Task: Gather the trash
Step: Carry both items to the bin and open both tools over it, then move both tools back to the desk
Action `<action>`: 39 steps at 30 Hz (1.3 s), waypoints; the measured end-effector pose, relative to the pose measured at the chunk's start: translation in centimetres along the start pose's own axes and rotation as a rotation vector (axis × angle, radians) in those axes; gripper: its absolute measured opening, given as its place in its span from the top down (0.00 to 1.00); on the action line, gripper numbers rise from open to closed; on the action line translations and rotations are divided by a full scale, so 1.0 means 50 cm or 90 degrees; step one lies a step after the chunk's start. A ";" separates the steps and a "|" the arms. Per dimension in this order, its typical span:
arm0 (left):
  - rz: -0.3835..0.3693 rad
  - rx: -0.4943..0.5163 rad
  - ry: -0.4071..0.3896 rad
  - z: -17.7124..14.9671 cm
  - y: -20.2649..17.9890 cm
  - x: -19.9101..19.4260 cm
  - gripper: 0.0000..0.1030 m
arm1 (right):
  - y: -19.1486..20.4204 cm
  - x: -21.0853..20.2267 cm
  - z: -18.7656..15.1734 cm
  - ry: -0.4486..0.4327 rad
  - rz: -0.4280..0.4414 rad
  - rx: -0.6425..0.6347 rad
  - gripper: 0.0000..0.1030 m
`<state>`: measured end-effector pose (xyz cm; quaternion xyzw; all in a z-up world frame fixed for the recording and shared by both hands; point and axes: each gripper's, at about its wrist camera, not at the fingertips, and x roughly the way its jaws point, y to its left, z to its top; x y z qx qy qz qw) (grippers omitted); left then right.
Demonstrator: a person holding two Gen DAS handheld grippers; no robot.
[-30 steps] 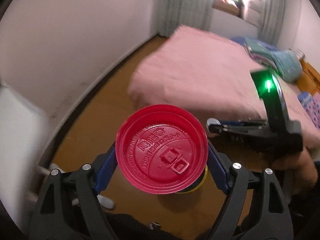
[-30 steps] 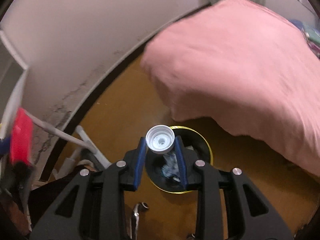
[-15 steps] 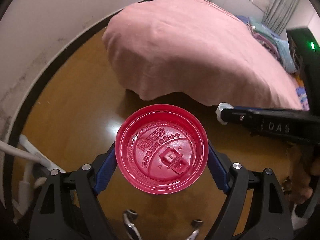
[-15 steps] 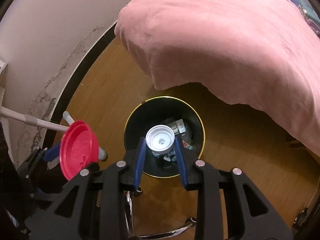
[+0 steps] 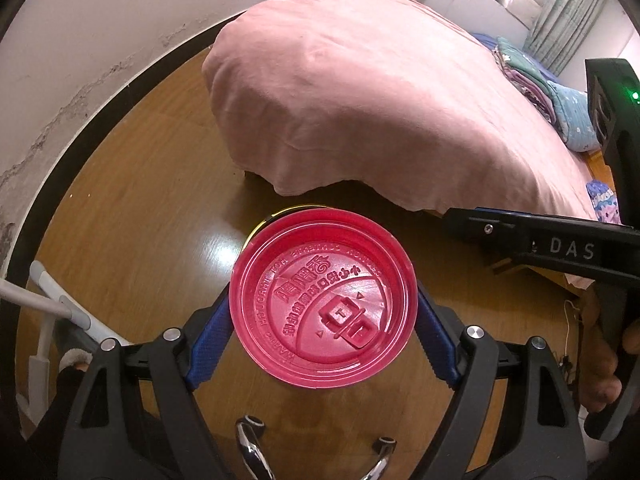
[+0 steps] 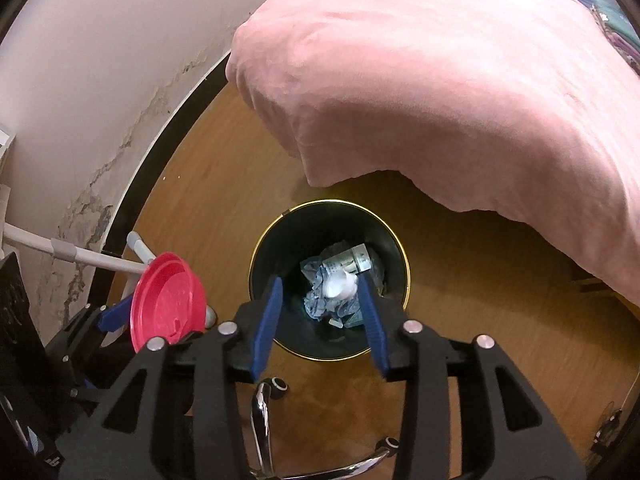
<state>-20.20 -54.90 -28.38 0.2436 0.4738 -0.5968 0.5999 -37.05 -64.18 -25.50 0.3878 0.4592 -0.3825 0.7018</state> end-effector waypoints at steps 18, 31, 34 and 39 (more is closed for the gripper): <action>0.003 0.062 0.004 0.045 -0.064 -0.020 0.12 | -0.057 -0.072 0.019 -0.097 -0.015 0.073 0.45; 0.103 0.088 -0.117 0.029 -0.003 -0.435 0.10 | 0.145 -0.243 0.009 -0.182 0.045 -0.106 0.35; 0.156 0.052 -0.156 -0.021 0.088 -0.589 0.08 | 0.291 -0.313 -0.006 -0.225 0.098 -0.208 0.26; 0.272 -0.090 -0.197 -0.162 0.308 -0.798 0.07 | 0.586 -0.346 -0.045 -0.194 0.222 -0.412 0.26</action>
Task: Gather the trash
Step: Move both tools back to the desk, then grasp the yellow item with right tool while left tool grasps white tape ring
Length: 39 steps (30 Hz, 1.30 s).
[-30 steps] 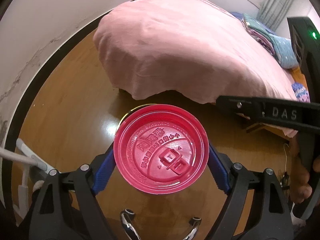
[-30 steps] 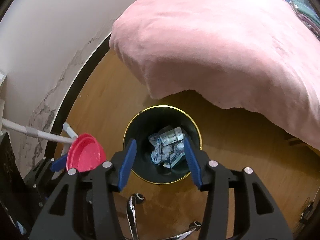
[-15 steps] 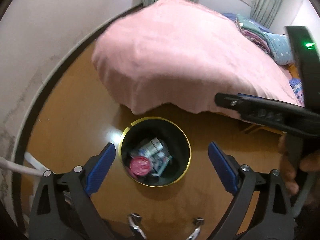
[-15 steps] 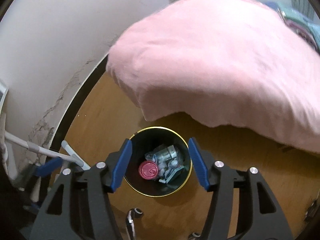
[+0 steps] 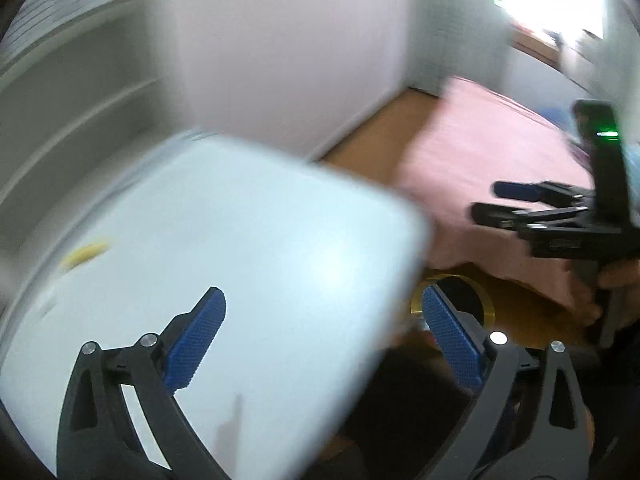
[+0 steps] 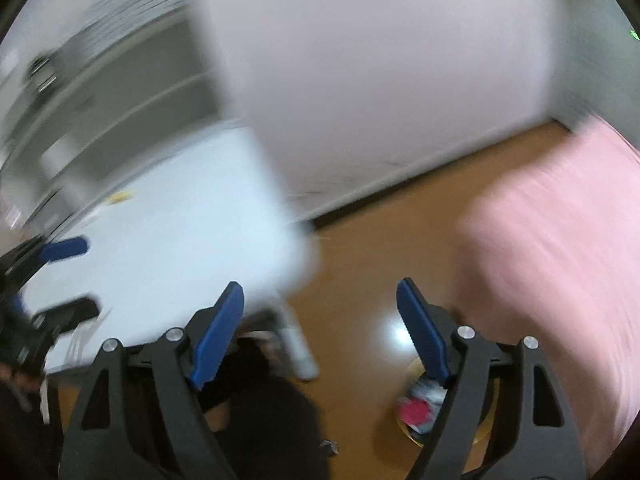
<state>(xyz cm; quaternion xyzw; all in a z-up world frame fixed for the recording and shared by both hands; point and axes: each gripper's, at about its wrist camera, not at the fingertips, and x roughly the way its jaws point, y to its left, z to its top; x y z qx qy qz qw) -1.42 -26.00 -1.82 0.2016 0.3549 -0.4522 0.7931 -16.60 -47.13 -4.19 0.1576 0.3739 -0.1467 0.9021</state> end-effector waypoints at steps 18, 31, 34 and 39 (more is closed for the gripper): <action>0.225 -0.242 0.080 -0.251 0.502 -0.149 0.07 | 0.693 0.502 0.324 0.342 0.163 -0.450 0.33; 0.189 -0.215 0.084 -0.119 0.576 -0.003 0.07 | 0.688 0.481 0.322 0.358 0.164 -0.487 0.87; 0.181 -0.187 0.092 -0.074 0.574 0.051 0.08 | 0.637 0.434 0.322 0.345 0.167 -0.466 0.87; 0.163 -0.203 0.111 -0.031 0.595 0.118 0.09 | 0.505 0.347 0.292 0.335 0.157 -0.430 0.87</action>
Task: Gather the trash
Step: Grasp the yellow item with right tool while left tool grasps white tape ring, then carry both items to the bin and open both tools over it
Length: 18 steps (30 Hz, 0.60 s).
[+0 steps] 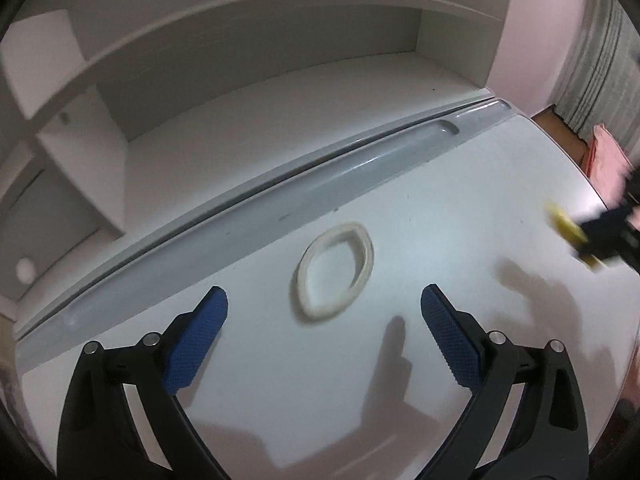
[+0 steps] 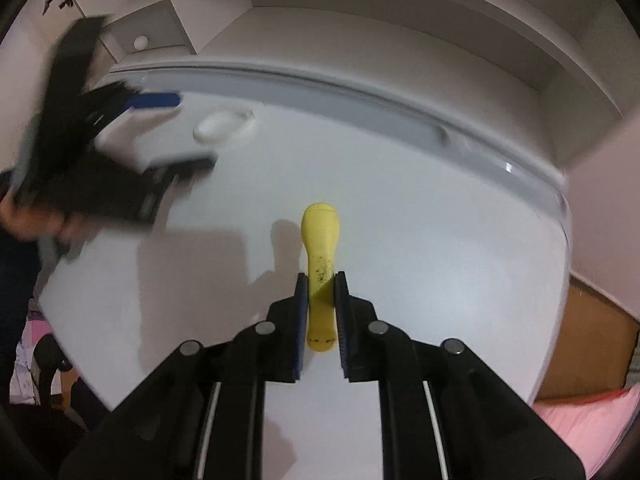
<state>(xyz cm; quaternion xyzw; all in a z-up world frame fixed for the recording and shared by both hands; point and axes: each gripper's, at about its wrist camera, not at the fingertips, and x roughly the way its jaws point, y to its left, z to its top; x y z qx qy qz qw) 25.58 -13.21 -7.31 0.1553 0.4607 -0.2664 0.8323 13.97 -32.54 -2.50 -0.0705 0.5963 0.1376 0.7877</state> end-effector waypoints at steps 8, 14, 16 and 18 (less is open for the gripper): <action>0.011 0.008 0.005 0.007 -0.018 0.008 0.61 | -0.082 -0.082 -0.224 -0.016 -0.006 0.100 0.87; -0.039 0.014 0.010 -0.019 -0.155 -0.042 0.62 | -0.135 -0.123 -0.429 -0.072 -0.019 0.238 0.87; -0.086 0.043 -0.005 -0.036 -0.250 -0.075 0.62 | -0.158 -0.139 -0.501 -0.102 -0.037 0.294 0.87; -0.131 0.084 -0.015 -0.059 -0.351 -0.104 0.62 | -0.186 -0.168 -0.601 -0.136 -0.054 0.362 0.87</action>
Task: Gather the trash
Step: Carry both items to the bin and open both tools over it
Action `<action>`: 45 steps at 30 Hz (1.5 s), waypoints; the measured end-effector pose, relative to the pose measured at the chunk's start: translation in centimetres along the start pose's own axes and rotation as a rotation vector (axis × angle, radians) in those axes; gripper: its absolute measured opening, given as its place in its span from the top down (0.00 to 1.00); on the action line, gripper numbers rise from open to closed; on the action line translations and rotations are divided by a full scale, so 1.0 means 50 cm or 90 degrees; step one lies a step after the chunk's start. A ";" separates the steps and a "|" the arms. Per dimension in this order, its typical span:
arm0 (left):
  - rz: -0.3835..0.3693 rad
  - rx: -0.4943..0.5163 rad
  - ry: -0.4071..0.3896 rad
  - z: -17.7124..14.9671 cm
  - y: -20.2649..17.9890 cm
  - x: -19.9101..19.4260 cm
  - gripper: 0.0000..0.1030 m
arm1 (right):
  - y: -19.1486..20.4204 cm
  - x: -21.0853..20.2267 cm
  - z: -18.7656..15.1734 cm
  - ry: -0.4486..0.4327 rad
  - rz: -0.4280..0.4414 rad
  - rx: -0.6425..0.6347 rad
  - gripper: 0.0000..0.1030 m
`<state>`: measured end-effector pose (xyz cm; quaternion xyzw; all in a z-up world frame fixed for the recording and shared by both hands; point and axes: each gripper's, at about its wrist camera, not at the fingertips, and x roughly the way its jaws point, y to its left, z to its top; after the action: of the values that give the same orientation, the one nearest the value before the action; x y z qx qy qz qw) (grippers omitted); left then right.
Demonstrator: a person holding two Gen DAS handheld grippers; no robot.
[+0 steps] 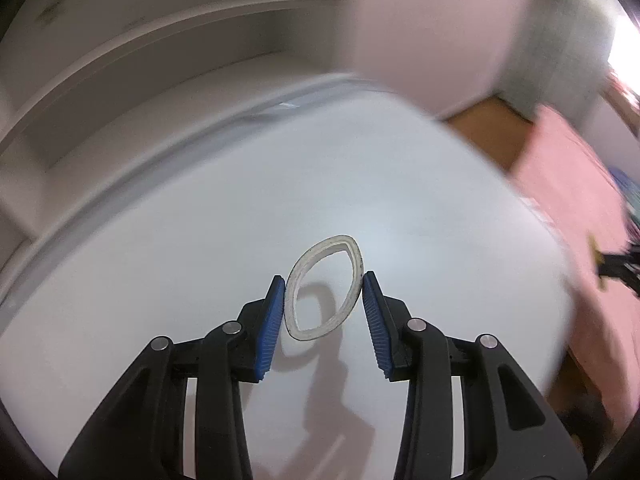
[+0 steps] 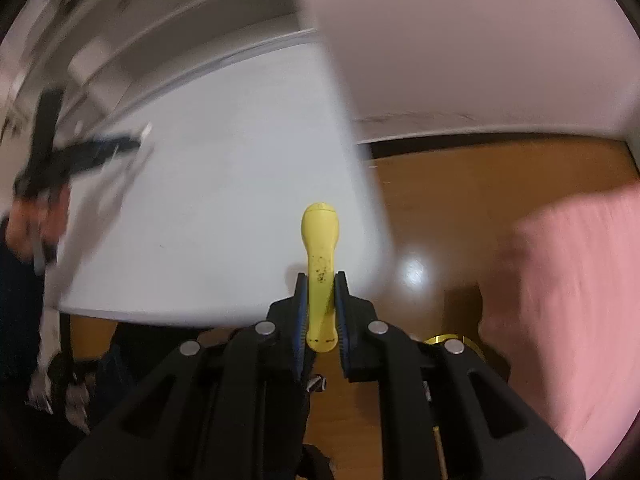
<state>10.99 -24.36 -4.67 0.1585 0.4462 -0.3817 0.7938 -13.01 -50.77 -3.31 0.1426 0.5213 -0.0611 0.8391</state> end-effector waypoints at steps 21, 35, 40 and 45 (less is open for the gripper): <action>-0.234 0.272 0.048 -0.215 -0.805 0.295 0.62 | -0.412 0.061 -0.478 -0.037 -0.160 0.455 0.87; -0.276 0.200 0.155 -0.289 -0.828 0.502 0.61 | -0.458 0.168 -0.525 0.029 -0.155 0.490 0.87; -0.281 0.197 0.170 -0.303 -0.832 0.511 0.61 | -0.448 0.169 -0.529 0.025 -0.151 0.491 0.87; -0.288 0.193 0.170 -0.305 -0.827 0.512 0.61 | -0.440 0.175 -0.523 0.022 -0.146 0.482 0.87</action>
<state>-20.93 -54.44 -30.64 0.2205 0.5084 -0.5870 0.5902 -37.03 -63.37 -25.84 0.3839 0.4885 -0.3398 0.7060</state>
